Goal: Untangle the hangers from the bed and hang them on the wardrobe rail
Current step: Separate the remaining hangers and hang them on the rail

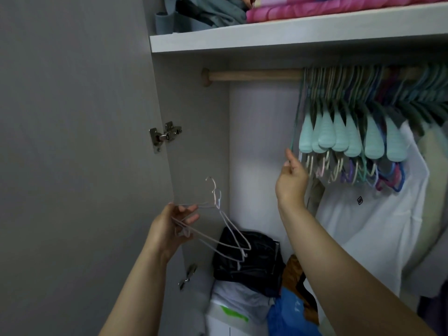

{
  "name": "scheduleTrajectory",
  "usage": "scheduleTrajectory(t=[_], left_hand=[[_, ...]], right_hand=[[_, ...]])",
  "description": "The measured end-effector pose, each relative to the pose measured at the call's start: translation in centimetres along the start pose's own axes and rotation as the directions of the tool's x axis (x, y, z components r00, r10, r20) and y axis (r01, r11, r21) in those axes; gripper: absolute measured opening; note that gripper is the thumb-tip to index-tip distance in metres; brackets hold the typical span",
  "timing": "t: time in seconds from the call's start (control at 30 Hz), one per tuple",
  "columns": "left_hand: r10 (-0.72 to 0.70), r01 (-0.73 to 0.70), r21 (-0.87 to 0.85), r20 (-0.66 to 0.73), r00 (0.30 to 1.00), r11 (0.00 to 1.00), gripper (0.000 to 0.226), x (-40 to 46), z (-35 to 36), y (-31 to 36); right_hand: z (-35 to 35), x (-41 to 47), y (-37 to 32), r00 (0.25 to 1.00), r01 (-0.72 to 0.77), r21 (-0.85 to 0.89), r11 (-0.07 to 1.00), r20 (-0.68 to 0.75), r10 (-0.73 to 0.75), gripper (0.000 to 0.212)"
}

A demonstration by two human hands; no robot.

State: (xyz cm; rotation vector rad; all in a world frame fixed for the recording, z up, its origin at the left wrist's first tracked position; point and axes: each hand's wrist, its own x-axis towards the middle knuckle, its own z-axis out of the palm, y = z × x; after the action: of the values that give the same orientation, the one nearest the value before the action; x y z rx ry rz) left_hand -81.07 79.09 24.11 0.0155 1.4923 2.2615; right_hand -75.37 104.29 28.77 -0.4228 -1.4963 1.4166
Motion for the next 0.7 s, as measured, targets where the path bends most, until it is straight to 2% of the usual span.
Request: scheduleTrajectory(t=[0.1,0.17,0.23,0.27,0.33,0.37,0.4,0.47,0.57,0.63,0.7], left_hand=[[-0.066,0.068,-0.027,0.067,0.996,0.997,0.031,-0.9,-0.5,-0.8],[-0.094,0.096,-0.014,0.104,0.99,0.995,0.03,-1.3,-1.2,-1.1],[-0.099,0.101,-0.01,0.118,0.988,0.995,0.03,-1.3,-1.9,-0.8],[-0.096,0.1,-0.023,0.119,0.988,0.995,0.029,-1.3,-2.2,-0.5],[-0.089,0.097,-0.06,0.124,0.988,0.993,0.031,-1.4,-2.8,0.1],[-0.089,0.099,-0.073,0.127,0.988,0.992,0.033,-1.4,-3.0,0.4],[-0.091,0.102,-0.079,0.13,0.987,0.992,0.035,-1.5,-3.1,0.6],[-0.094,0.107,-0.091,0.141,0.986,0.99,0.035,-1.4,-3.4,0.6],[-0.083,0.105,-0.14,0.156,0.984,0.985,0.026,-1.2,-3.8,0.6],[-0.073,0.1,-0.163,0.166,0.983,0.982,0.018,-1.0,-4.0,0.9],[-0.068,0.097,-0.155,0.178,0.982,0.983,0.018,-0.7,-4.1,1.1]], right_hand=[[-0.7,-2.0,1.9,0.998,0.055,-0.092,0.994,0.004,-0.055,0.052],[-0.9,-4.5,4.0,0.999,0.033,-0.118,0.992,-0.018,-0.035,0.055],[-1.8,-6.6,8.1,0.993,-0.088,-0.298,0.951,0.043,0.106,0.05],[-2.5,-7.4,10.2,0.959,-0.176,-0.444,0.879,0.125,0.255,0.051],[-4.6,-9.0,15.1,0.814,-0.242,-0.672,0.7,0.252,0.523,0.08],[-5.8,-9.6,17.4,0.743,-0.25,-0.745,0.619,0.262,0.615,0.088],[-6.6,-10.1,19.1,0.696,-0.236,-0.793,0.562,0.266,0.667,0.085],[-8.1,-10.9,20.7,0.654,-0.169,-0.837,0.521,0.301,0.694,0.067],[-9.7,-10.9,21.2,0.667,-0.144,-0.866,0.479,0.273,0.693,0.012],[-10.5,-10.6,21.4,0.656,-0.177,-0.867,0.465,0.249,0.713,0.018],[-10.4,-11.0,19.8,0.62,-0.335,-0.755,0.564,0.275,0.735,0.021]])
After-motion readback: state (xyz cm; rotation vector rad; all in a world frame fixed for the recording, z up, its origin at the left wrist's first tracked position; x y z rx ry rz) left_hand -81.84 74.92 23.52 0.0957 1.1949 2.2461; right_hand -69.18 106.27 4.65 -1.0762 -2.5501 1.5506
